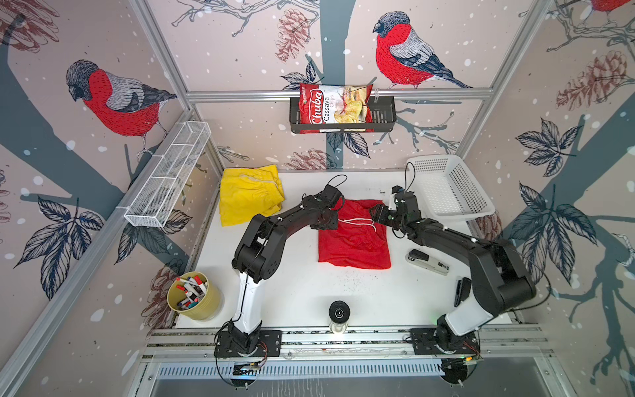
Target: Fold and stack the shorts
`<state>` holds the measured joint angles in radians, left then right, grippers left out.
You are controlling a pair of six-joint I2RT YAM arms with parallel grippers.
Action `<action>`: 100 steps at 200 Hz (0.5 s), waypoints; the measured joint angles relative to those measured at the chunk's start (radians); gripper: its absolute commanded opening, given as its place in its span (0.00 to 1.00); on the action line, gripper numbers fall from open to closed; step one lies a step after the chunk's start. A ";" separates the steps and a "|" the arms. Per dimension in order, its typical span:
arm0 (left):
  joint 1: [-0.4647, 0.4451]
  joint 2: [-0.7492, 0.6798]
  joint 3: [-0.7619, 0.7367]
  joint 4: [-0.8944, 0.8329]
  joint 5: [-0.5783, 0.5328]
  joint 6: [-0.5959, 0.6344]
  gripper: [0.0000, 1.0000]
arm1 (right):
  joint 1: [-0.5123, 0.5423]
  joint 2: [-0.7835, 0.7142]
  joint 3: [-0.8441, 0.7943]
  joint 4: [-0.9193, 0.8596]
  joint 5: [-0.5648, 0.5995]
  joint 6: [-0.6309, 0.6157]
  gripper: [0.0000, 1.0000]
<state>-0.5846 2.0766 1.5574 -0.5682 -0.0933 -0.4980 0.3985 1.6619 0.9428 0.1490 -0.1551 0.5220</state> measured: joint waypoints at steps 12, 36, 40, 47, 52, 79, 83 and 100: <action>0.001 0.007 0.000 -0.001 -0.006 0.000 0.65 | 0.002 0.055 0.039 0.001 -0.005 -0.002 0.61; 0.011 0.020 0.000 -0.001 -0.013 0.000 0.65 | 0.018 0.149 0.107 0.003 -0.032 -0.006 0.47; 0.013 0.023 0.000 0.000 -0.013 0.001 0.65 | 0.021 0.159 0.114 0.005 -0.037 -0.008 0.40; 0.018 0.029 0.000 0.000 -0.013 0.001 0.65 | 0.026 0.178 0.124 0.008 -0.044 -0.012 0.22; 0.021 0.032 0.000 0.000 -0.013 0.001 0.65 | 0.026 0.188 0.130 0.010 -0.052 -0.025 0.09; 0.035 0.050 -0.010 0.006 -0.013 0.001 0.65 | 0.021 0.192 0.137 0.006 -0.079 -0.024 0.00; 0.037 0.052 -0.012 0.009 -0.017 0.005 0.65 | 0.020 0.185 0.136 0.005 -0.078 -0.023 0.00; 0.041 0.056 -0.020 0.027 -0.022 0.007 0.65 | 0.014 0.122 0.125 -0.003 -0.074 -0.029 0.00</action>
<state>-0.5438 2.1323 1.5372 -0.5411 -0.1150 -0.4908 0.4122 1.7836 1.0676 0.1463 -0.2291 0.4934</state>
